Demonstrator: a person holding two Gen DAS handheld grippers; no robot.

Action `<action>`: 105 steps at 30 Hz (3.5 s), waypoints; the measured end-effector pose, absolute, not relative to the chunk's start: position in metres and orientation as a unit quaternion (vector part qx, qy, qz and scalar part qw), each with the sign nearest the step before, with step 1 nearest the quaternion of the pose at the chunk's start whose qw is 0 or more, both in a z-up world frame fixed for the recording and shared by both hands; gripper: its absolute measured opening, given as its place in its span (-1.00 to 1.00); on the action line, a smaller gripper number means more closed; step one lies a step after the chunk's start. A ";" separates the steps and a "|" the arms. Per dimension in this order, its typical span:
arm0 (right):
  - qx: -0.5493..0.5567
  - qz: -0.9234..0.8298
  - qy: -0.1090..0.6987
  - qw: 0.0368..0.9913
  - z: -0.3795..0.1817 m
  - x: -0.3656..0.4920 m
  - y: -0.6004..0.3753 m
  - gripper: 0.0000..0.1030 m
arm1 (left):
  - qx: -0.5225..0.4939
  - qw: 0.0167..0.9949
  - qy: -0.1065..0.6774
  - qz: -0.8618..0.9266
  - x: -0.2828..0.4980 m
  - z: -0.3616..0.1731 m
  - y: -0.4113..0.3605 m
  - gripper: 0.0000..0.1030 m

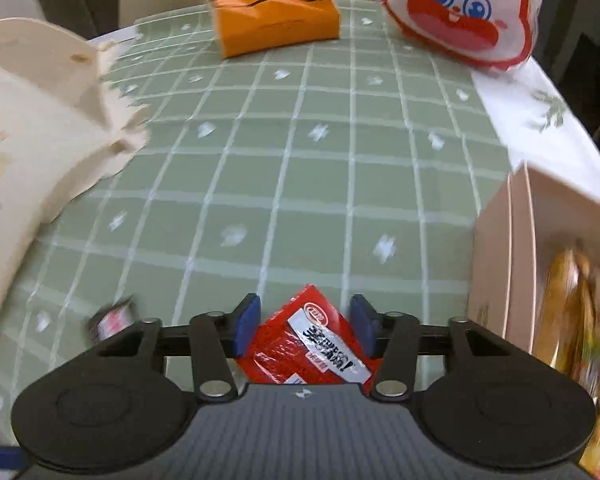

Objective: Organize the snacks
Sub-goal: 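Grasp the red sauce packet on the table with the right tool, then drag the red sauce packet with the right tool while the left tool grasps the orange candy, then lift the sauce packet with the right tool while the left tool carries the candy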

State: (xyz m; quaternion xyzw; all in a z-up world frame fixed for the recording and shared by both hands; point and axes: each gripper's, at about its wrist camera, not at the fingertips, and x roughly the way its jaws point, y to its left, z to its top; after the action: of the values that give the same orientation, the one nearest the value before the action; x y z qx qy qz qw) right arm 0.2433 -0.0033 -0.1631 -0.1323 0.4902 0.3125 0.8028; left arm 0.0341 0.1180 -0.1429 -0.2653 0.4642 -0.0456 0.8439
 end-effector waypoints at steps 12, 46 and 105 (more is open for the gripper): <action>-0.095 0.337 0.495 0.795 -0.157 0.134 -0.101 -0.52 | -0.233 0.856 0.460 0.029 0.051 -0.147 0.103 -0.28; -0.045 0.215 0.449 0.866 -0.145 0.068 -0.212 0.11 | -0.110 0.853 0.510 -0.013 0.078 -0.167 -0.001 -0.24; -0.040 0.216 0.330 0.918 -0.073 0.061 -0.243 -0.04 | -0.143 0.890 0.419 -0.109 0.049 -0.098 0.002 -0.54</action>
State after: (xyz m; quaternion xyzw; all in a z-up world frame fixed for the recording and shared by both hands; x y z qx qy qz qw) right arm 0.0613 -0.2427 -0.0730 -0.0396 0.3304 0.2163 0.9179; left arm 0.0486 0.0024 -0.0979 -0.1429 0.4194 -0.1095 0.8898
